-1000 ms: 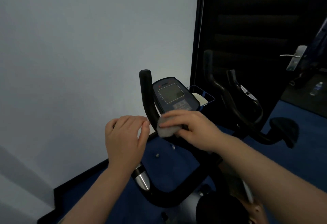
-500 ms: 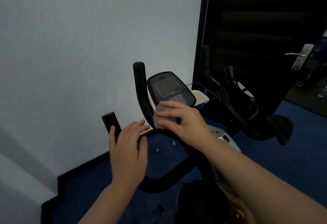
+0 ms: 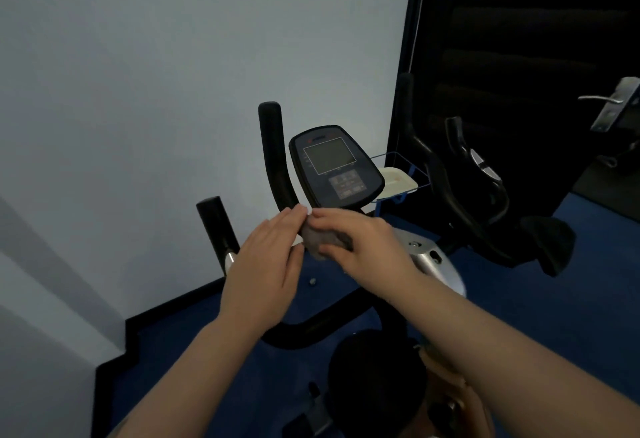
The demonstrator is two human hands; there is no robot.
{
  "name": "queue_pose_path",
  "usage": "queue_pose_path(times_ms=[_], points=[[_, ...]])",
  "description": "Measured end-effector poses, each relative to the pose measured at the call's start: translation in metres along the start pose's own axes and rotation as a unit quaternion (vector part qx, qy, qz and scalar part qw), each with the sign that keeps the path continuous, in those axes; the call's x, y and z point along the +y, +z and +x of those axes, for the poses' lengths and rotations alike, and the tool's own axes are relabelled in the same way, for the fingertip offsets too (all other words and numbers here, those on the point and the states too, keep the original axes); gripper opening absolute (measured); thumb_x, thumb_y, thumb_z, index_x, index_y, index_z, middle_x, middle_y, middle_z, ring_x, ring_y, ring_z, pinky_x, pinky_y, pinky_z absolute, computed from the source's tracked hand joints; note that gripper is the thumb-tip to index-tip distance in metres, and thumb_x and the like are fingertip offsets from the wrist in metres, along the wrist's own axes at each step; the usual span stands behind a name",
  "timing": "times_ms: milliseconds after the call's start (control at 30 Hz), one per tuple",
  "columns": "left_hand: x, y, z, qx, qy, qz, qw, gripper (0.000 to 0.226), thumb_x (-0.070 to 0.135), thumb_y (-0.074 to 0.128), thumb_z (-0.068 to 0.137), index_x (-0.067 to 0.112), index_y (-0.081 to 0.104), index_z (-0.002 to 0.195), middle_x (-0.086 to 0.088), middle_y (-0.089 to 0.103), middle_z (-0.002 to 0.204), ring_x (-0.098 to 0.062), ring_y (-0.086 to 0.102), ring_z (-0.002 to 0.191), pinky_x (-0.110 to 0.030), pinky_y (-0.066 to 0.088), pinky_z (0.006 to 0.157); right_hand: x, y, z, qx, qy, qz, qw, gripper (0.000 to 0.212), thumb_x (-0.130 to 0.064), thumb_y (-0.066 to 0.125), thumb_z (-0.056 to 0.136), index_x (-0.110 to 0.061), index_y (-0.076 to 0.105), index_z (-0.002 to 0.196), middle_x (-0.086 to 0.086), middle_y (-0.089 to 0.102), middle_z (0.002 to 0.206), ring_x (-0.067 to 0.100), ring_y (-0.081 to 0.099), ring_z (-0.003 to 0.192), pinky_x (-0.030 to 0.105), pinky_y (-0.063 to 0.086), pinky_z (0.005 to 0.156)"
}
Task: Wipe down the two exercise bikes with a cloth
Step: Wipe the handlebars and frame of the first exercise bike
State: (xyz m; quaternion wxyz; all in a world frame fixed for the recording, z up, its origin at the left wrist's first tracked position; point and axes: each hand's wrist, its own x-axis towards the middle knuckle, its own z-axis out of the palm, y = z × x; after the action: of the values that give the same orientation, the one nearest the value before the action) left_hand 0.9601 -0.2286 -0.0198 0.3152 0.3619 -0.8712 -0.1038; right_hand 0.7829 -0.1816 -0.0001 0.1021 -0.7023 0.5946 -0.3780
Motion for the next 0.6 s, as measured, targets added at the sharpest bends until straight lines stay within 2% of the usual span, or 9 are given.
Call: queue_pose_path(times_ms=[100,200,300,367,500,600], points=[[0.002,0.002,-0.001,-0.014,0.038,0.02,0.999,0.047,0.017,0.046,0.101,0.022,0.039,0.147,0.007,0.041,0.152,-0.008,0.033,0.141,-0.037,0.026,0.118,0.019,-0.02,-0.029,0.01,0.043,-0.007,0.999,0.042,-0.014,0.077,0.08,-0.029,0.07,0.119,-0.017,0.063,0.126,0.0,0.057,0.116,0.022,0.044,0.101],[0.005,0.003,0.001,-0.036,0.069,0.069,0.995,0.047,0.028,0.035,0.1,0.021,0.044,0.145,0.007,0.039,0.152,-0.008,0.031,0.142,-0.033,0.02,0.119,0.024,-0.029,-0.031,0.047,0.098,0.021,0.994,0.036,-0.023,0.079,0.079,-0.032,0.072,0.113,-0.016,0.068,0.111,-0.001,0.06,0.103,0.021,0.048,0.093],[0.005,0.003,0.001,-0.058,0.085,0.096,0.99,0.051,0.034,0.03,0.1,0.019,0.044,0.146,0.005,0.039,0.153,-0.01,0.031,0.143,-0.035,0.019,0.12,0.011,-0.016,-0.013,0.082,0.086,0.034,0.992,0.036,-0.021,0.078,0.08,-0.026,0.071,0.115,-0.011,0.054,0.113,-0.001,0.05,0.104,0.008,0.04,0.091],[0.003,0.002,0.001,-0.061,0.087,0.099,0.989,0.051,0.035,0.029,0.1,0.018,0.046,0.145,0.004,0.04,0.152,-0.011,0.03,0.144,-0.037,0.019,0.12,0.006,-0.009,-0.018,0.071,0.094,0.039,0.992,0.037,-0.019,0.076,0.083,-0.025,0.069,0.119,-0.008,0.051,0.111,-0.001,0.048,0.1,0.011,0.041,0.09],[0.005,0.003,0.001,-0.052,0.087,0.1,0.99,0.048,0.034,0.03,0.1,0.018,0.053,0.139,0.004,0.046,0.148,-0.013,0.034,0.143,-0.041,0.023,0.119,0.022,-0.018,-0.072,0.057,0.123,0.04,0.99,0.035,-0.022,0.076,0.082,-0.035,0.07,0.114,-0.017,0.054,0.103,-0.004,0.051,0.098,0.004,0.037,0.08],[0.004,0.004,0.002,-0.032,0.082,0.099,0.991,0.047,0.033,0.03,0.099,0.019,0.057,0.136,0.005,0.05,0.145,-0.012,0.036,0.141,-0.04,0.019,0.12,0.029,-0.035,-0.079,0.035,0.142,0.036,0.989,0.033,-0.027,0.078,0.08,-0.038,0.071,0.11,-0.016,0.058,0.101,-0.002,0.053,0.095,0.007,0.038,0.08]])
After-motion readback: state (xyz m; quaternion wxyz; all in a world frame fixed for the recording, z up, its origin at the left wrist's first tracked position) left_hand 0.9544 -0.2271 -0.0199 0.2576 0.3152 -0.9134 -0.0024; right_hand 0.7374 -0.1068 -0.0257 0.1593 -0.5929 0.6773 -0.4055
